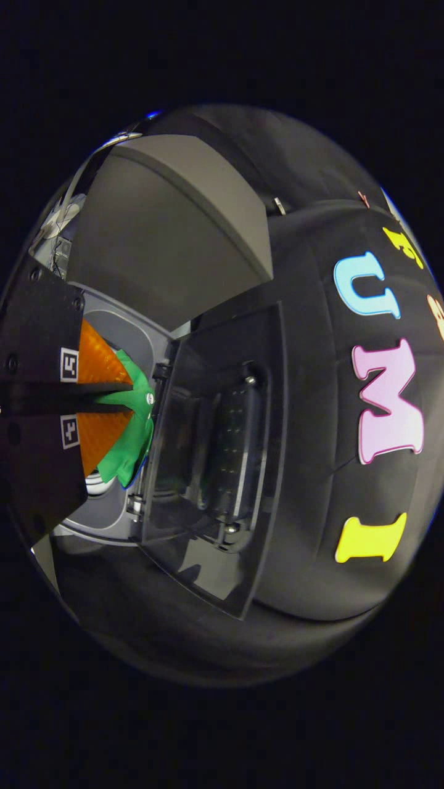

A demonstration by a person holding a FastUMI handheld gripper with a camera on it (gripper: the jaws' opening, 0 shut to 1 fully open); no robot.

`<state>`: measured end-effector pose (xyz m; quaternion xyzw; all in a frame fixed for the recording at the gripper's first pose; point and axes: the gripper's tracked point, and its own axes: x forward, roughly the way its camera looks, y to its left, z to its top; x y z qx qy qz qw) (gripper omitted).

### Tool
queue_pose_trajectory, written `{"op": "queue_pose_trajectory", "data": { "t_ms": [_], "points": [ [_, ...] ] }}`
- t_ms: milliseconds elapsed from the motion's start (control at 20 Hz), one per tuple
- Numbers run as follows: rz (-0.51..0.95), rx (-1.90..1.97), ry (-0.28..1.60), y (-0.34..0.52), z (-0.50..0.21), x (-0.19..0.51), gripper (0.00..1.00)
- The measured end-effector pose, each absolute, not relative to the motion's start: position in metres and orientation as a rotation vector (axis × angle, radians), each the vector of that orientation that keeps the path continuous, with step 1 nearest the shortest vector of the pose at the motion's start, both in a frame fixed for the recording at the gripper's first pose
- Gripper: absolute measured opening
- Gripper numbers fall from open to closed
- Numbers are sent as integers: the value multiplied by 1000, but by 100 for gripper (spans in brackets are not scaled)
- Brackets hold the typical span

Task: Put the clothes into the washing machine and then close the washing machine lid.

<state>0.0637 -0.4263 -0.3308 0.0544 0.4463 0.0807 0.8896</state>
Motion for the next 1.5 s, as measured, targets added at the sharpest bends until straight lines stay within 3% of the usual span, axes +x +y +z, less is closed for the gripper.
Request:
{"op": "queue_pose_trajectory", "data": {
  "t_ms": [550, 1300, 1500],
  "points": [
    [81, 50, 1055, -424, -425, 36, 5],
    [67, -31, 1098, -421, -459, 28, 5],
    [56, -38, 1135, -425, -467, 18, 11]
  ]
}}
